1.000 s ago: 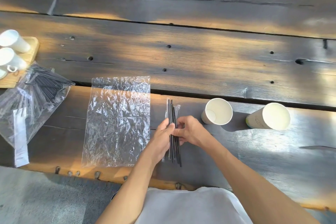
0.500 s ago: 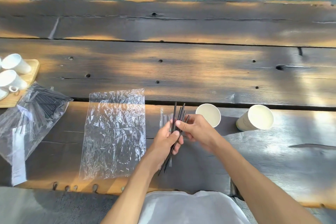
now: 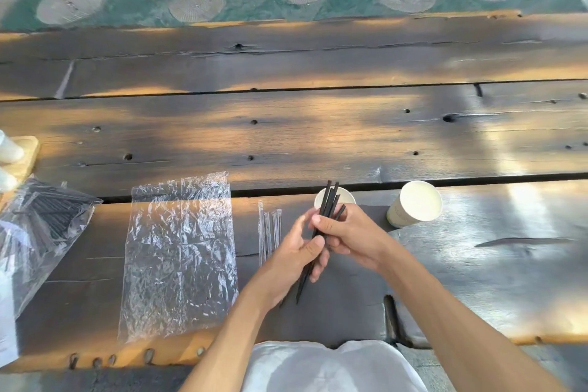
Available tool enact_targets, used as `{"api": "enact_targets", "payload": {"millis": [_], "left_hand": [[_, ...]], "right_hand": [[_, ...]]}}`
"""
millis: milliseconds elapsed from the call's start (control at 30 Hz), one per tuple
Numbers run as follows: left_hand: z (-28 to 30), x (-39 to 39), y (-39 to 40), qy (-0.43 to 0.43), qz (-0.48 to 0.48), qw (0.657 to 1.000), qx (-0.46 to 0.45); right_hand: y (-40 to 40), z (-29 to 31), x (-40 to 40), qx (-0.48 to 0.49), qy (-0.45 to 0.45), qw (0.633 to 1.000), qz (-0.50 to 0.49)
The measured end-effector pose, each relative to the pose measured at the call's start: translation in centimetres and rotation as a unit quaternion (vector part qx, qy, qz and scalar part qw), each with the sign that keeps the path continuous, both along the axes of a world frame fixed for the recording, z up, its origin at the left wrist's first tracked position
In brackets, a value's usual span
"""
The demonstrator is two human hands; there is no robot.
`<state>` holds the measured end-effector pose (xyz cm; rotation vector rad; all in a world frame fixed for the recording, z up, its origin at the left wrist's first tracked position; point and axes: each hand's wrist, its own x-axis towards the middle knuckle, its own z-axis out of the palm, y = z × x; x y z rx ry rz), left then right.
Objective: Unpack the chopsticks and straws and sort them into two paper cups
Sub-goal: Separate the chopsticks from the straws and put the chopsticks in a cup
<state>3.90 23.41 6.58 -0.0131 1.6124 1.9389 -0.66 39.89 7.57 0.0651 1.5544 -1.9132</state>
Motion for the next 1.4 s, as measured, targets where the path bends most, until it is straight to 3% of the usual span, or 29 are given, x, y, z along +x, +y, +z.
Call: {"api": "enact_targets", "payload": {"millis": [133, 333, 500, 633, 833, 1000, 1167, 1400], "left_hand": [[-0.3, 0.4, 0.6, 0.015, -0.027, 0.994, -0.109], [-0.3, 0.6, 1.5, -0.035, 0.033, 0.988, -0.144], [-0.3, 0.3, 1.7, -0.025, 0.06, 0.988, -0.14], [-0.6, 0.3, 2.1, -0.081, 0.125, 0.986, -0.073], [-1.2, -0.1, 1.7, -0.066, 0.206, 0.976, -0.035], [-3.1, -0.6, 0.7, -0.117, 0.297, 0.947, -0.036], [-5.5, -0.1, -1.7, -0.189, 0.355, 0.914, -0.051], [-7.2, -0.2, -2.6, -0.236, 0.363, 0.898, -0.083]], "right_hand": [[0.8, 0.6, -0.6, 0.043, 0.058, 0.992, -0.108], [0.7, 0.6, -0.1, 0.079, 0.046, 0.993, -0.08], [1.2, 0.8, -0.4, 0.071, 0.058, 0.987, -0.132], [1.3, 0.5, -0.2, 0.054, 0.046, 0.991, -0.115], [1.8, 0.0, -0.1, 0.013, 0.018, 0.994, -0.104], [3.5, 0.5, -1.5, 0.026, 0.033, 0.966, -0.255], [5.5, -0.3, -3.3, 0.123, 0.058, 0.914, -0.382], [3.7, -2.9, -3.7, 0.243, 0.05, 0.923, -0.294]]}}
